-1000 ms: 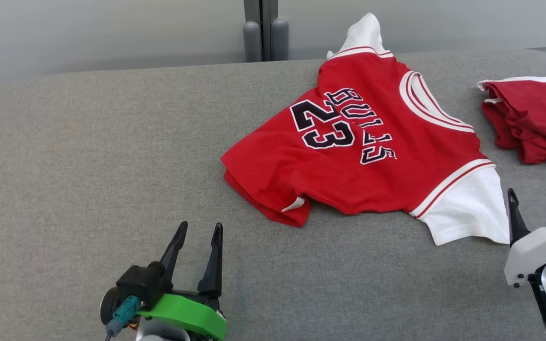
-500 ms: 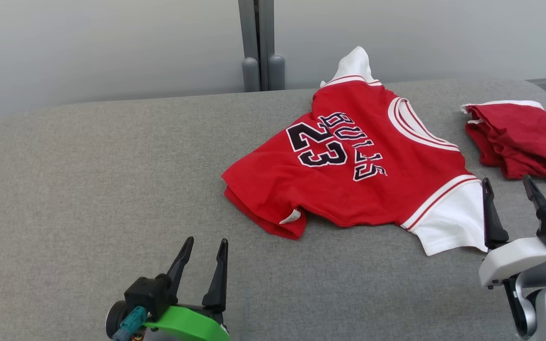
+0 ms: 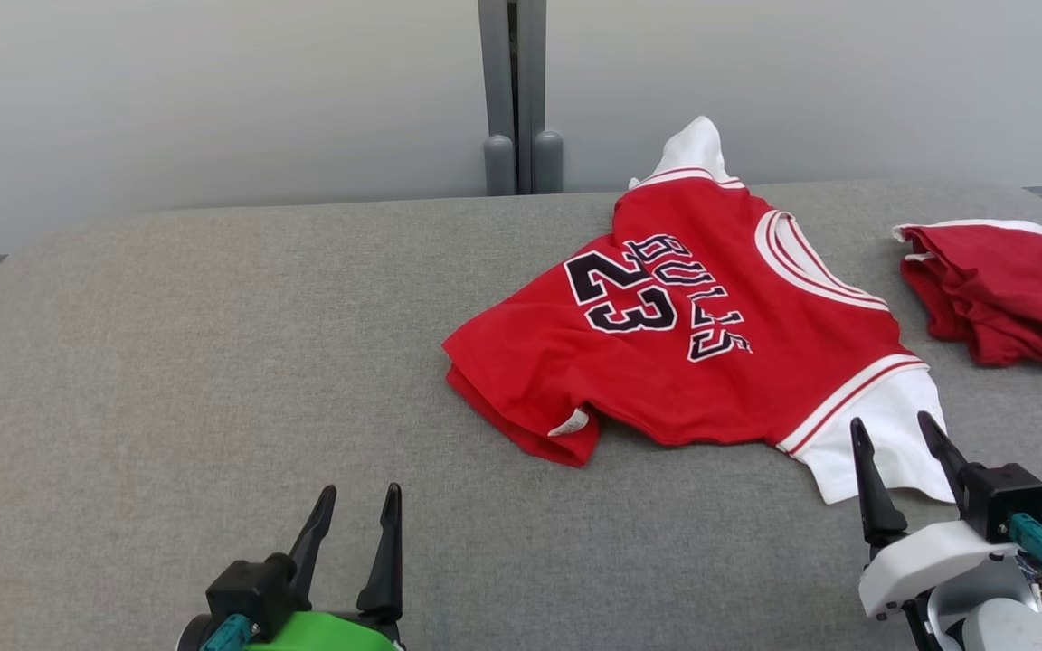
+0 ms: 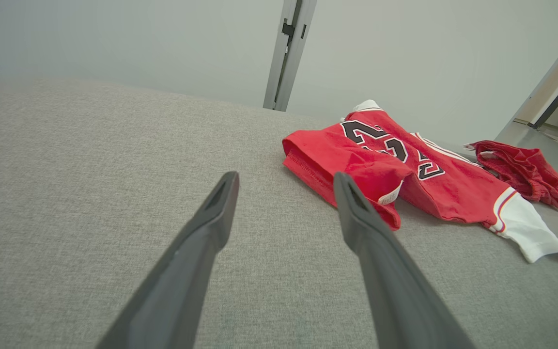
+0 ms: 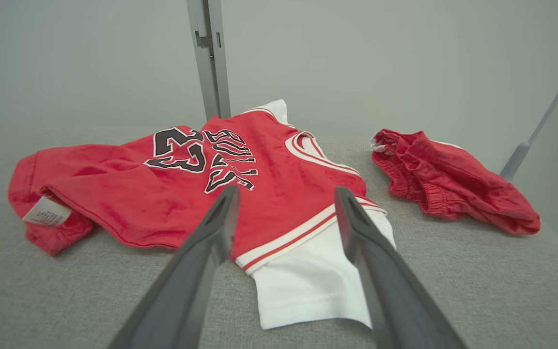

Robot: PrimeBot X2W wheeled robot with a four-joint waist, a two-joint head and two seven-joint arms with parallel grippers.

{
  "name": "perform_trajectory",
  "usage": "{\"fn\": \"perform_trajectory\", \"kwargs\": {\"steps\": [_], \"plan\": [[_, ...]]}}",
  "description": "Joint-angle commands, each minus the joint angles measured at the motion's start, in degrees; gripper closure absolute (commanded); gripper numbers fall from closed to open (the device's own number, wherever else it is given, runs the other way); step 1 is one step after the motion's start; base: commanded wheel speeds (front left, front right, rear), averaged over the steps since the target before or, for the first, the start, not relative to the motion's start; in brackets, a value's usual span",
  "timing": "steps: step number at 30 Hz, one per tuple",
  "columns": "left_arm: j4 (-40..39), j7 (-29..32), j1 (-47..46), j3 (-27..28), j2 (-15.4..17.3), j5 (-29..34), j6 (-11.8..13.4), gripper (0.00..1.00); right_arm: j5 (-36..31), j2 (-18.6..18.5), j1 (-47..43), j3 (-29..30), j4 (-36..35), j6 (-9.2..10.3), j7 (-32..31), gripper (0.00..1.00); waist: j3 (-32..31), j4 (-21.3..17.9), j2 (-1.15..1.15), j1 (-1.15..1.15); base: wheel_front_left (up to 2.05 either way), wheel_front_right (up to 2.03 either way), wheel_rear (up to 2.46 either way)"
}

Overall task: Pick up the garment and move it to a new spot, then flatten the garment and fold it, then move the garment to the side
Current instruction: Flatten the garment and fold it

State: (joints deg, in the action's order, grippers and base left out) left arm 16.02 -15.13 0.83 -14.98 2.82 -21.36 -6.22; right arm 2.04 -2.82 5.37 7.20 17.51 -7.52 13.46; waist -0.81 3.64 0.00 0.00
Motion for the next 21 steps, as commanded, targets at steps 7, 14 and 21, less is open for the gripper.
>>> {"fn": "perform_trajectory", "kwargs": {"steps": [7,14,21], "plan": [[-0.39,0.01,1.14,0.75,0.15,-0.55,0.18,0.00,1.59,-0.19,-0.17,-0.21,2.49,0.07,1.42,0.00,0.00,0.28,0.00,0.00,0.00,0.00,0.00],[-0.41,0.01,0.57,0.19,0.15,-0.81,0.13,0.00,1.29,-0.18,0.88,-0.77,3.21,0.07,1.66,0.00,0.37,0.21,0.00,0.00,0.00,0.00,0.00],[-0.07,0.01,-0.38,-0.52,0.15,-0.70,0.13,0.00,0.81,-0.18,1.25,-0.67,2.87,0.07,1.74,0.00,1.03,0.11,0.00,0.00,0.00,0.00,0.00]]}}
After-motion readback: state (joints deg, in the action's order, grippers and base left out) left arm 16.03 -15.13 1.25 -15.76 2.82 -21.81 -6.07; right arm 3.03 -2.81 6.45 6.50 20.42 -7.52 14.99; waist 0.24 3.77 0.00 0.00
